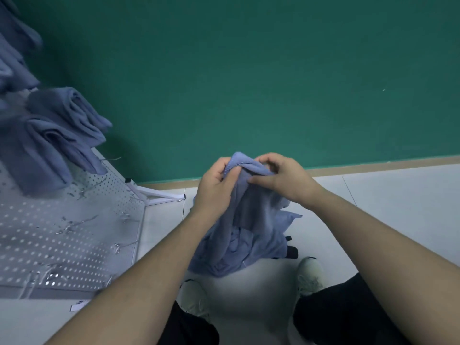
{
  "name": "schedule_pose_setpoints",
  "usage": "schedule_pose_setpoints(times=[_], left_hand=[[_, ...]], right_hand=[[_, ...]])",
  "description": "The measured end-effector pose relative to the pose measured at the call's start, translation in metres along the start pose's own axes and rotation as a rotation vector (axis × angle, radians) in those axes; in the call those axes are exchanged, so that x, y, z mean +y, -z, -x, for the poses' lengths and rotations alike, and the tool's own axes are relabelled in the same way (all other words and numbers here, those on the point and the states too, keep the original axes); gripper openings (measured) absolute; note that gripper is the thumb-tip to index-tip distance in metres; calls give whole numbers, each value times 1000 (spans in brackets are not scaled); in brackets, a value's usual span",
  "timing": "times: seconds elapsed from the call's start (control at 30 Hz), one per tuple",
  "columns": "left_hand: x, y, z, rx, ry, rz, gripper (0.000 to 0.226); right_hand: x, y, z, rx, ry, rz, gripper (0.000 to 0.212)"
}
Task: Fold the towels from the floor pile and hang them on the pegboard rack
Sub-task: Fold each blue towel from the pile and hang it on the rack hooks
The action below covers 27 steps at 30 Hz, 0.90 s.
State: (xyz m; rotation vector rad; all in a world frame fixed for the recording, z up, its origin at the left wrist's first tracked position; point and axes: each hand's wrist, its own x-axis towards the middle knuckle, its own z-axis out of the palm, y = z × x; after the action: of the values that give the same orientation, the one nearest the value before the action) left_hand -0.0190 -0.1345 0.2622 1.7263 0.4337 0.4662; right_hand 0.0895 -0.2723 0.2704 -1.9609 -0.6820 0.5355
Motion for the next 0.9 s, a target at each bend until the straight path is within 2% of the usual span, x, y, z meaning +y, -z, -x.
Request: schedule_pose_setpoints(times=[0.07,0.13,0.2,0.33,0.43,0.5,0.6,0.67,0.73,0.8,0.83,0.9], left_hand=[[6,-1,5,72,11,51,30],[11,0,7,164,78,161,27],[10,3,9,212,148,220,26],[8,8,12,197,247,194,23],[13,14,11,147,212,150,10],[15,17,13,107,174,143,15],[13,19,16,175,162,208,27],[10,21,16,241,153,238,28],[7,24,13,292,147,254,21],[5,27,11,370,156,287,20],[5,29,10,410,165,326,19],[4,35,6,471,190,426,18]], right_hand=[[6,8,10,-53,-76,23,13],[14,15,17,-49,-111,-22,19],[19,19,18,-7,-94,-32,22],[22,19,15,72,18,90,24],[20,17,13,73,54,124,23],[21,19,12,64,59,117,27],[22,26,13,-16,37,135,44],[22,31,14,-96,-22,219,51],[25,35,14,-177,-96,315,46],[31,39,13,-233,-145,377,30],[34,40,13,-236,-163,370,23],[40,44,12,-181,-181,305,23]])
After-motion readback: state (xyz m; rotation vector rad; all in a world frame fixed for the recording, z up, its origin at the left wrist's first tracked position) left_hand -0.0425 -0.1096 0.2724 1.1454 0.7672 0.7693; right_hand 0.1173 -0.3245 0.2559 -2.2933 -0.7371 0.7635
